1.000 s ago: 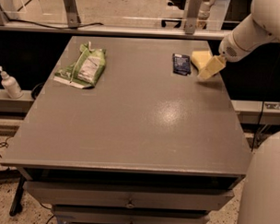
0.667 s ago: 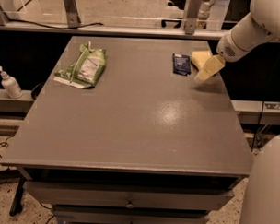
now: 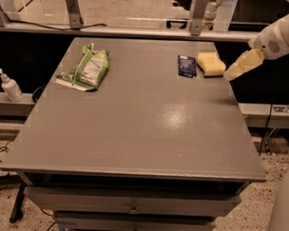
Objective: Move sponge near rxbar blueberry
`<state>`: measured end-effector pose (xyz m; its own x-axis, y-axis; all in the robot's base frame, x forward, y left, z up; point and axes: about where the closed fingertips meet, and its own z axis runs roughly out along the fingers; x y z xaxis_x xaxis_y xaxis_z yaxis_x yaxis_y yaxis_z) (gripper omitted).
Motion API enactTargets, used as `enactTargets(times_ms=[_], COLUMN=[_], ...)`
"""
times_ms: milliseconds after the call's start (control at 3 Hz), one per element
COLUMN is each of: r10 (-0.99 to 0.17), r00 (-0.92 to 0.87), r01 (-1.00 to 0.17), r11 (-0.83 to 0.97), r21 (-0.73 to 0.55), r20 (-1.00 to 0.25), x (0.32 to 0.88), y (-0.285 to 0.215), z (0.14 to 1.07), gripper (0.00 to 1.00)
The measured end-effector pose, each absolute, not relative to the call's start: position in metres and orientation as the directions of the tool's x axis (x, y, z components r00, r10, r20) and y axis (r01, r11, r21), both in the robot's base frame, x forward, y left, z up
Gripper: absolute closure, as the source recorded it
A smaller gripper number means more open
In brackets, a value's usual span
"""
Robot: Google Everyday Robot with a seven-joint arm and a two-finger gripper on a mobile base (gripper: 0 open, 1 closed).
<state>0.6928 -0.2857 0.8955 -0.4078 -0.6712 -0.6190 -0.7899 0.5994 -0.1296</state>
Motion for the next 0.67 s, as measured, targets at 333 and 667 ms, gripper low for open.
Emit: enactTargets(times_ms=[333, 667], r10=[-0.617, -0.575], r00=[-0.370, -0.394], r01=[-0.799, -0.773], r11=[0.593, 0.630], r21=[-0.102, -0.080], r20=[-0.695, -0.717], x=[0.652, 0.619], y=[-0.321, -0.346], z=[0.935, 0.962], gripper=[0.00, 0.00])
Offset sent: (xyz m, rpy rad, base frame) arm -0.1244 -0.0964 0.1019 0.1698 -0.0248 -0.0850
